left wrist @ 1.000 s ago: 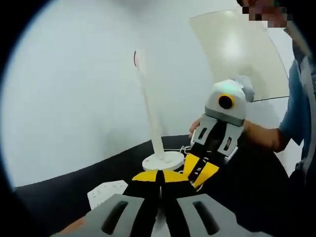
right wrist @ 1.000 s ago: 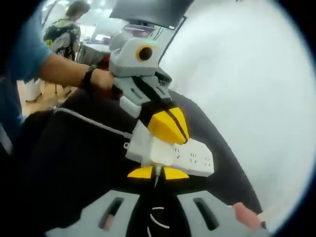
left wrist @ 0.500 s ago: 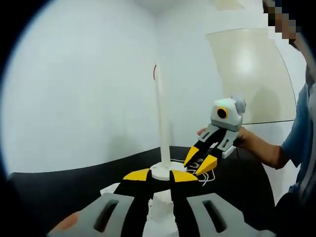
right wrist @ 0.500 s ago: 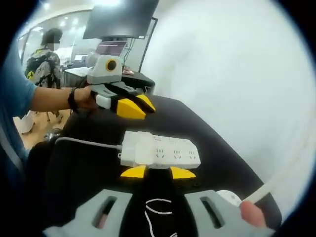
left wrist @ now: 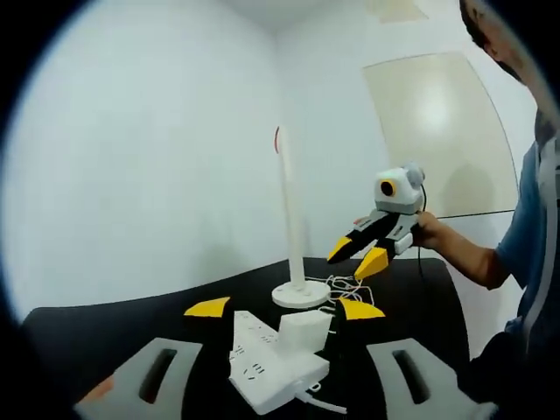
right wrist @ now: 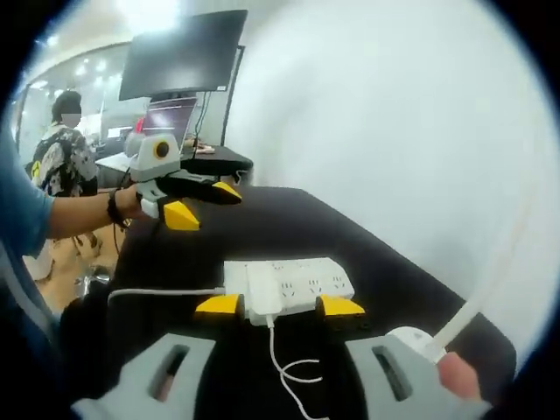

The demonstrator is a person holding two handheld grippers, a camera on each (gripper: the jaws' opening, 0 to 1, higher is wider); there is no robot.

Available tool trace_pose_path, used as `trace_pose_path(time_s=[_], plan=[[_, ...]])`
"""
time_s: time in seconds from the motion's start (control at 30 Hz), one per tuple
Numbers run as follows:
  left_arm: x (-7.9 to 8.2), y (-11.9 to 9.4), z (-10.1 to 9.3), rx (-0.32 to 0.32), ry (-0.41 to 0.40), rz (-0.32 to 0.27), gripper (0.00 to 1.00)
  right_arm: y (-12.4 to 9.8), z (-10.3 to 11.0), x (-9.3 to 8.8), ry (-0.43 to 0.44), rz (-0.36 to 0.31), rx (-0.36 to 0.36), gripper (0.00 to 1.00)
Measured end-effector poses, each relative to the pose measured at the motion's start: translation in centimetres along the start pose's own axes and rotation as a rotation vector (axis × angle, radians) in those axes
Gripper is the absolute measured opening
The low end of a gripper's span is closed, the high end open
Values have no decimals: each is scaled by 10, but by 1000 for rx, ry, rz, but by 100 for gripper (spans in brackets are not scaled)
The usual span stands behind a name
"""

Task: Insert the desk lamp plug into the socket, turn on the power strip switch, turn on the lamp switch, then turn off the lamp switch, turn off the power strip switch, and remove the plug from the socket.

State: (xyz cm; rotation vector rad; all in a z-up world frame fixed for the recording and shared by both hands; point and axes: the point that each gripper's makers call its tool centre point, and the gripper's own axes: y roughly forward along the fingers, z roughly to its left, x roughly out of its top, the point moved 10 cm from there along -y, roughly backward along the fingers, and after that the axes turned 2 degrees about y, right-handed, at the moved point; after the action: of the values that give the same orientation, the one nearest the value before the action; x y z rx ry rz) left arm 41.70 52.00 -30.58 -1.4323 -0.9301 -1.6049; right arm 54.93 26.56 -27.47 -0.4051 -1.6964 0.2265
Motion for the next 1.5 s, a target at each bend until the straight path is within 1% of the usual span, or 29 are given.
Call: trace_pose_path(time_s=[0.1,0.13,0.17,0.2,0.3,0.43,0.5,0.63,0.7,0.83,0.93,1.0,1.07,1.23,1.4,1.47,1.5], plan=[[-2,-9,4,15,1,-1,48,-3,1,1,12,-9,-31,37],[-2,-12,4,19,3,-2,49,-5,0,2,13,-38,-64,37],[-3,-15,4,20,3,-5,50,-7,1,2,13,-50,-81,37],[-3,-17,4,21,3,-7,51,-8,2,1,22,-48,-87,37],[-6,-26,7,27,7,-6,53,-13,5,1,61,-74,-114,38],[-10,-34,8,24,2,-5,57,-16,9,-2,93,-81,-140,45],[-13,-38,8,19,-2,-5,60,-16,14,-4,101,-83,-147,45],[-19,-43,8,-10,-5,-1,69,-16,17,-10,131,-92,-153,49],[-22,-44,7,-21,-6,-1,73,-16,23,-13,143,-95,-156,49],[-30,-47,5,-51,-12,9,81,-14,31,-16,162,-99,-162,54],[-37,-51,6,-69,-33,12,86,-13,35,-17,169,-101,-161,55],[-38,-53,1,-79,-46,7,89,-12,38,-19,178,-107,-161,56],[-40,-55,-1,-90,-60,4,89,-10,39,-21,196,-117,-163,59],[-50,-53,7,-92,-76,12,89,-7,38,-26,217,-140,-177,71],[-59,-53,14,-95,-99,5,89,-9,40,-30,244,-165,-179,73],[-64,-52,17,-88,-116,3,89,-9,40,-30,251,-179,-186,76],[-68,-52,19,-74,-137,15,89,-9,40,-31,254,-187,-191,80]])
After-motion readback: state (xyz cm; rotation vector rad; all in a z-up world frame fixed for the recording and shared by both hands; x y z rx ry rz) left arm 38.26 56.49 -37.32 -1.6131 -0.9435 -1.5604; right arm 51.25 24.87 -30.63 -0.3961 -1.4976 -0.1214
